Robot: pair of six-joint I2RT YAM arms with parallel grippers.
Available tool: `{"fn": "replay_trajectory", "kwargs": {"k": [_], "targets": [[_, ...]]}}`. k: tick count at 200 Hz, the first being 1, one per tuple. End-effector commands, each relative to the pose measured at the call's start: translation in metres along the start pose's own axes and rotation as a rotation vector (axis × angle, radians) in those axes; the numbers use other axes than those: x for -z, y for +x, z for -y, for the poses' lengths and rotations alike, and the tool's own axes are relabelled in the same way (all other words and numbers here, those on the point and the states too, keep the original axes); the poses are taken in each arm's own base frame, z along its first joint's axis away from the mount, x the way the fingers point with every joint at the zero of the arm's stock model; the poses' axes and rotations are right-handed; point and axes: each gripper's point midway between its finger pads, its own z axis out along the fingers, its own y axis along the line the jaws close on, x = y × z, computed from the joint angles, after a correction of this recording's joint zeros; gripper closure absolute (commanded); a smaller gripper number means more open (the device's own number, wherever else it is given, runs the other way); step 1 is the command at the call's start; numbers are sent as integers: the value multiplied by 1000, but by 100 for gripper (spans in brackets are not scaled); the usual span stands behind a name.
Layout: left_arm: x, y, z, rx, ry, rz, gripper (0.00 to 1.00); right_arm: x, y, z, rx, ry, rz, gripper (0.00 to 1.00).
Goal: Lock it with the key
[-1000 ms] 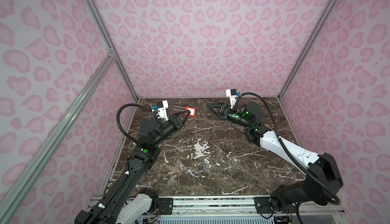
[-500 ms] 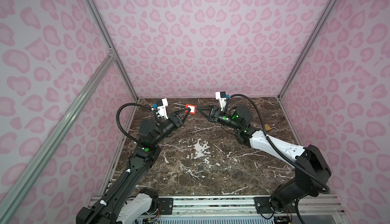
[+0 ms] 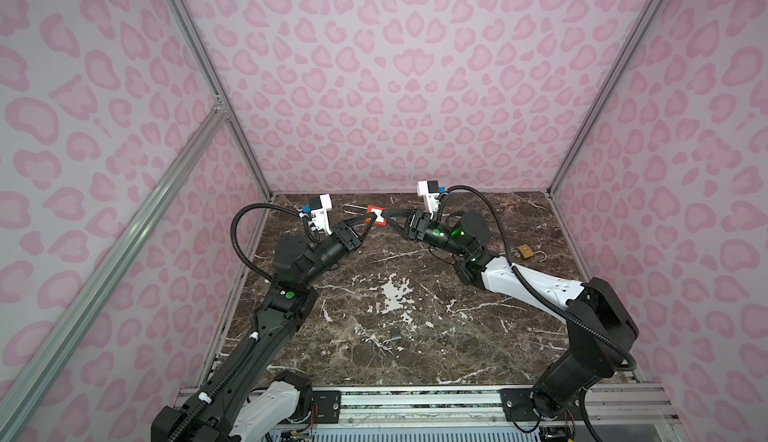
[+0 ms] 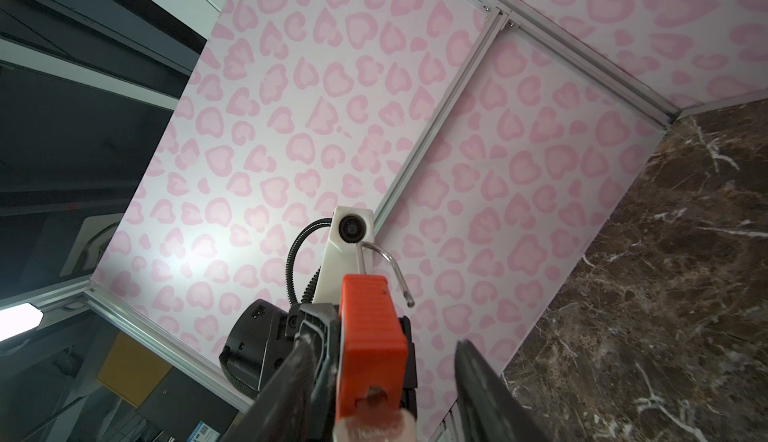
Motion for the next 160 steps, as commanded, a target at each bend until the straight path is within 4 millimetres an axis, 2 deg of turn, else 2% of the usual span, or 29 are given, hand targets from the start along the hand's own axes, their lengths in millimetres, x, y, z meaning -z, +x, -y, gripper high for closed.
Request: {"fn": "replay_trajectory", "kwargs": {"k": [1, 27, 79, 106, 139, 160], "targets": [[0, -3, 11, -23, 50, 12, 91, -1, -3, -17, 27, -66, 8, 51], [0, -3, 10, -22, 48, 12, 91, -2, -1, -18, 23, -63, 7, 58], [0, -3, 9, -23, 47, 12, 91, -5, 1, -15, 17, -61, 1, 66], [0, -2, 9, -24, 44, 11, 90, -5, 1, -16, 17, -65, 2, 74], [0, -1, 4, -17, 33, 9, 84, -4, 1, -18, 18, -69, 6, 84], [0, 0, 1, -16, 27, 8, 76, -3, -1, -19, 21, -70, 12, 85]]}}
